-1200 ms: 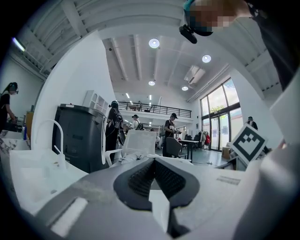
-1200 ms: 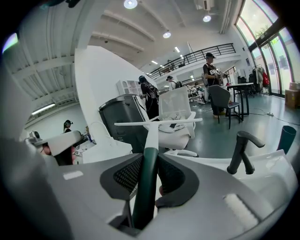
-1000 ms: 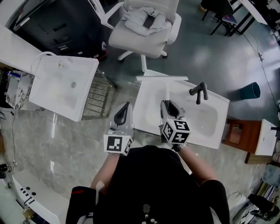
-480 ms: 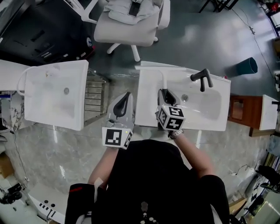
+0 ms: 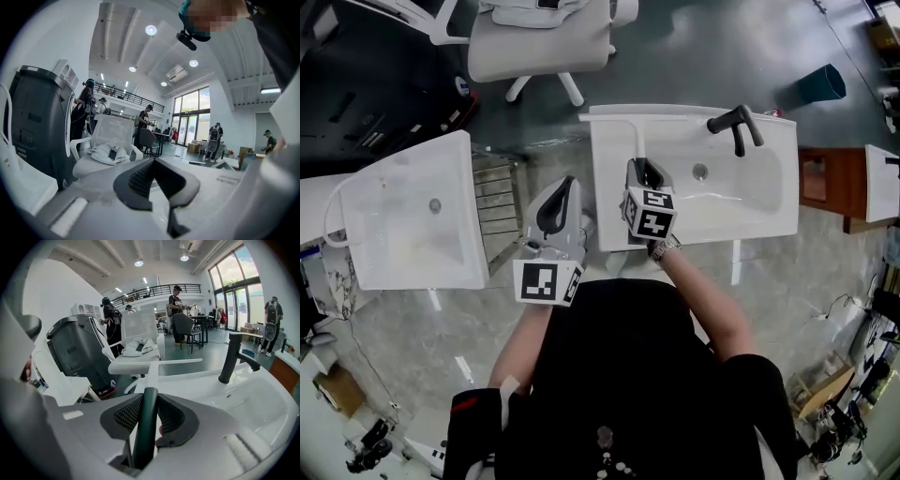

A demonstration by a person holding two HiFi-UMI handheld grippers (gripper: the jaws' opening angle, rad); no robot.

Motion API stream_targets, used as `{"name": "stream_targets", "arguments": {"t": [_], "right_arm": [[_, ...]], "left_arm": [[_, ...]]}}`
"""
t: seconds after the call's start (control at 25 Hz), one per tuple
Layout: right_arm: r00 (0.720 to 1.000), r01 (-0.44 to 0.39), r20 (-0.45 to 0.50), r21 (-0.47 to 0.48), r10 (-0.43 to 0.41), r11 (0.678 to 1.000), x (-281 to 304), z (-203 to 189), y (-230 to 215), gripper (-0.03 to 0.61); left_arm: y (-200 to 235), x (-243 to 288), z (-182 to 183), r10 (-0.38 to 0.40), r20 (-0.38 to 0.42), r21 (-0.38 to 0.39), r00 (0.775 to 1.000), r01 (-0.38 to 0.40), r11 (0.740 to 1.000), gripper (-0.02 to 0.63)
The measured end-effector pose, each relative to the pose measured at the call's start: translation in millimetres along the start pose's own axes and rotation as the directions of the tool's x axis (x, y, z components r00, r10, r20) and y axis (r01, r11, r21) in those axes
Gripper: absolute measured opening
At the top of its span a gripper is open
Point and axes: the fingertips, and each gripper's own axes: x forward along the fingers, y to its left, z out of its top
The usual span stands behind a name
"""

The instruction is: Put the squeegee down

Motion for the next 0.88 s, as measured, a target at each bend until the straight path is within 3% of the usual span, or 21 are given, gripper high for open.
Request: {"name": "stream_targets", "arguments": {"t": [0.44, 0.88], "right_arm": [[0.996, 0.075, -0.038, -0.029, -0.076, 0.997, 41.1, -35.7, -2.5, 0.098], [0.986, 0.150, -0.078, 0.033, -0.147, 0.988, 71.0, -47.0, -4.9, 0.098]], "left_arm": [[-0.7, 2.2, -12.7, -0.109, -0.046, 0.004, 0.993, 0.109, 0.994, 0.002], [5.6, 14.0, -17.6, -0.184, -0.067, 0.003, 0.981, 0.185, 0.983, 0.003]]}}
